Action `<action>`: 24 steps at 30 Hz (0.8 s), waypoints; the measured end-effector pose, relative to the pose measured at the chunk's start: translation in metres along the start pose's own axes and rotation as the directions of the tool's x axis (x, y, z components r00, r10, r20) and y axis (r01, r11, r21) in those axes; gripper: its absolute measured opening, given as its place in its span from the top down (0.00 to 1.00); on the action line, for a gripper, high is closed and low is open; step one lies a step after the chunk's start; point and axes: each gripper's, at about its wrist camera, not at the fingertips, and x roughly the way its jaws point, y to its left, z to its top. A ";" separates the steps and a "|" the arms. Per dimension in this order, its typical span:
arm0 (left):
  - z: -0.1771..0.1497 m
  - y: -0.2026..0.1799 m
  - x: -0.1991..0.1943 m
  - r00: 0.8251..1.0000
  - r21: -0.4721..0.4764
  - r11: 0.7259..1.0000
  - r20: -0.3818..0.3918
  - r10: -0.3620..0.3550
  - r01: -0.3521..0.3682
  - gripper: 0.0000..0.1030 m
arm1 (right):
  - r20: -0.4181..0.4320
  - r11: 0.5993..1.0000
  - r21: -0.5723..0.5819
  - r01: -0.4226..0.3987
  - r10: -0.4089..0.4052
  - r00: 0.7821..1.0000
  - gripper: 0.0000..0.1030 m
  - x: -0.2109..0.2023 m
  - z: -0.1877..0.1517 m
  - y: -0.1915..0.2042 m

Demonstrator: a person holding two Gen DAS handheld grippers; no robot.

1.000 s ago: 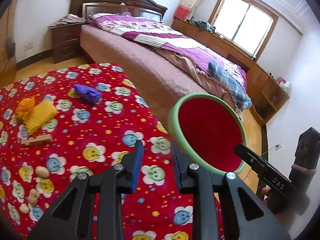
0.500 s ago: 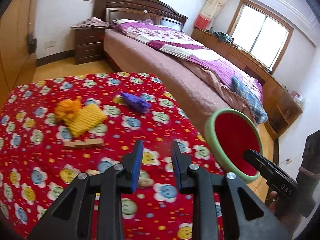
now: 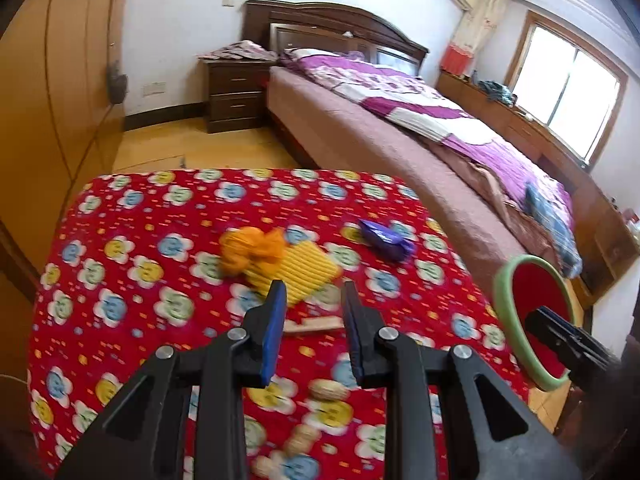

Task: Collect trash
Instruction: 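Move both open tools back over the bedspread, then grasp the orange knotted item with left tool while right grasps the purple packet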

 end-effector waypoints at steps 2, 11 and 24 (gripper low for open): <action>0.005 0.011 0.004 1.000 -0.013 1.000 -0.001 0.021 -0.021 0.71 | -0.012 1.000 -0.008 -0.005 0.005 1.000 0.49 0.010 0.006 0.005; 0.017 0.052 0.028 0.997 -0.079 0.993 -0.008 0.083 -0.083 0.60 | -0.063 1.000 -0.029 -0.013 0.011 0.998 0.49 0.058 0.023 0.017; 0.028 0.057 0.090 0.997 -0.132 0.990 -0.067 0.041 -0.050 0.51 | -0.114 0.999 -0.044 -0.022 0.017 0.993 0.39 0.120 0.036 0.022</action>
